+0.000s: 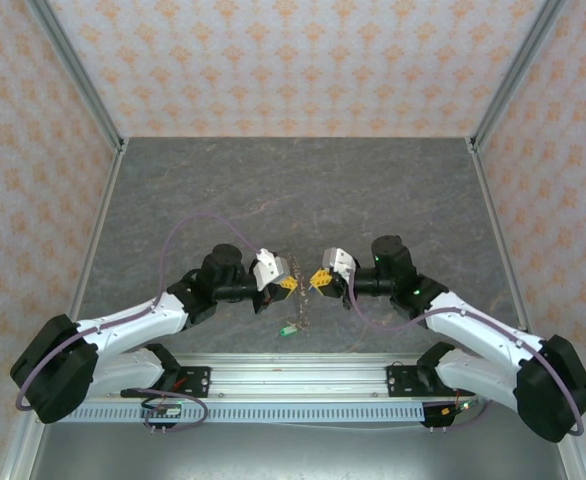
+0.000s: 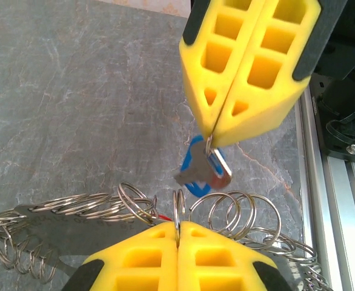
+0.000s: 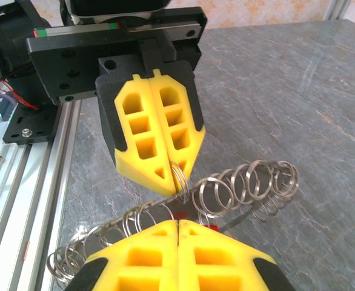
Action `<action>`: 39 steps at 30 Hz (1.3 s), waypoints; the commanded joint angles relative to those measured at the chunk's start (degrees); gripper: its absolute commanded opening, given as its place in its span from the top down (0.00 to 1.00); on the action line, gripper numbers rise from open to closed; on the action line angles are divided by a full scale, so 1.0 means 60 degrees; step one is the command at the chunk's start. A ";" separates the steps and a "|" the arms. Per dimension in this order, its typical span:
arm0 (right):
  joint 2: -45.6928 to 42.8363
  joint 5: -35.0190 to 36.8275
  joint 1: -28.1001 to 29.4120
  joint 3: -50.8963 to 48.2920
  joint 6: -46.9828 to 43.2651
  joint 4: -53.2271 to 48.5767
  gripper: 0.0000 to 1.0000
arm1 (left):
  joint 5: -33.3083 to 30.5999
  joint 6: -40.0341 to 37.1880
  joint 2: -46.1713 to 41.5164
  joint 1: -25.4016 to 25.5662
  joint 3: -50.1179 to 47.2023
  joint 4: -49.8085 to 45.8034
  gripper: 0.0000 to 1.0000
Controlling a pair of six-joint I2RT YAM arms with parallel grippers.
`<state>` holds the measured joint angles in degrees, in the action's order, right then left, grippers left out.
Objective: Put the keys on the keyring
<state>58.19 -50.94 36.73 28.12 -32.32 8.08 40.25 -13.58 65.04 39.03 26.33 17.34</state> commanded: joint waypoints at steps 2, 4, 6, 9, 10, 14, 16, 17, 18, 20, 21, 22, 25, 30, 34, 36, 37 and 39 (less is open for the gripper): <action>0.0342 -0.0445 0.0288 0.0493 -0.0368 0.0612 1.00 | 0.0315 -0.0242 0.0041 0.0120 0.0344 0.0160 1.00; 0.0527 -0.0502 0.0374 0.0577 -0.0343 0.0736 1.00 | 0.0308 -0.0268 0.0056 0.0111 0.0347 0.0153 1.00; 0.0656 -0.0534 0.0425 0.0616 -0.0307 0.0880 1.00 | 0.0316 -0.0258 0.0061 0.0117 0.0358 0.0135 1.00; 0.0797 -0.0545 0.0503 0.0666 -0.0247 0.1001 1.00 | 0.0324 -0.0241 0.0059 0.0117 0.0358 0.0126 1.00; 0.0825 -0.0541 0.0529 0.0688 -0.0239 0.1012 1.00 | 0.0309 -0.0244 0.0045 0.0117 0.0358 0.0106 1.00; 0.0884 -0.0319 0.0686 0.0700 -0.0251 0.1117 1.00 | 0.0330 -0.0242 0.0045 0.0119 0.0359 0.0085 1.00; 0.0914 -0.0093 0.0754 0.0719 -0.0254 0.1128 1.00 | 0.0352 -0.0233 0.0045 0.0120 0.0358 0.0098 1.00; 0.0920 0.0061 0.0804 0.0706 -0.0254 0.1184 1.00 | 0.0363 -0.0227 0.0032 0.0124 0.0358 0.0098 1.00; 0.0921 0.0167 0.0842 0.0690 -0.0269 0.1237 1.00 | 0.0353 -0.0227 0.0030 0.0117 0.0359 0.0085 1.00; 0.0957 0.0341 0.0893 0.0703 -0.0240 0.1277 1.00 | 0.0367 -0.0227 -0.0006 0.0117 0.0373 0.0057 1.00; 0.1001 0.0468 0.0934 0.0731 -0.0264 0.1237 1.00 | 0.0380 -0.0232 -0.0028 0.0117 0.0373 0.0040 1.00; 0.1022 0.0588 0.0991 0.0757 -0.0319 0.1194 1.00 | 0.0382 -0.0240 -0.0056 0.0117 0.0366 0.0035 1.00; 0.1067 0.1066 0.1114 0.0734 -0.0400 0.1252 1.00 | 0.0382 -0.0241 -0.0117 0.0117 0.0373 -0.0005 1.00; 0.1055 0.2037 0.1120 0.0732 -0.0154 0.1137 1.00 | 0.0361 -0.0245 -0.0201 0.0120 0.0315 -0.0064 1.00; 0.0896 0.2611 0.1129 0.0749 -0.0095 0.0666 1.00 | 0.0294 -0.0250 -0.0301 0.0131 0.0256 -0.0108 1.00; 0.0831 0.2956 0.1126 0.0719 0.0048 0.0537 1.00 | 0.0294 -0.0245 -0.0311 0.0124 0.0227 -0.0093 1.00; 0.0811 0.3078 0.1122 0.0730 0.0108 0.0435 1.00 | 0.0308 -0.0260 -0.0315 0.0123 0.0226 -0.0111 1.00; 0.0797 0.3198 0.1117 0.0791 0.0217 0.0203 1.00 | 0.0308 -0.0284 -0.0306 0.0131 0.0228 -0.0107 1.00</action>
<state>63.81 -38.37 43.88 30.92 -32.23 11.51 39.53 -13.58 65.25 39.38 26.33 15.59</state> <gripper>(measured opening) 0.040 0.042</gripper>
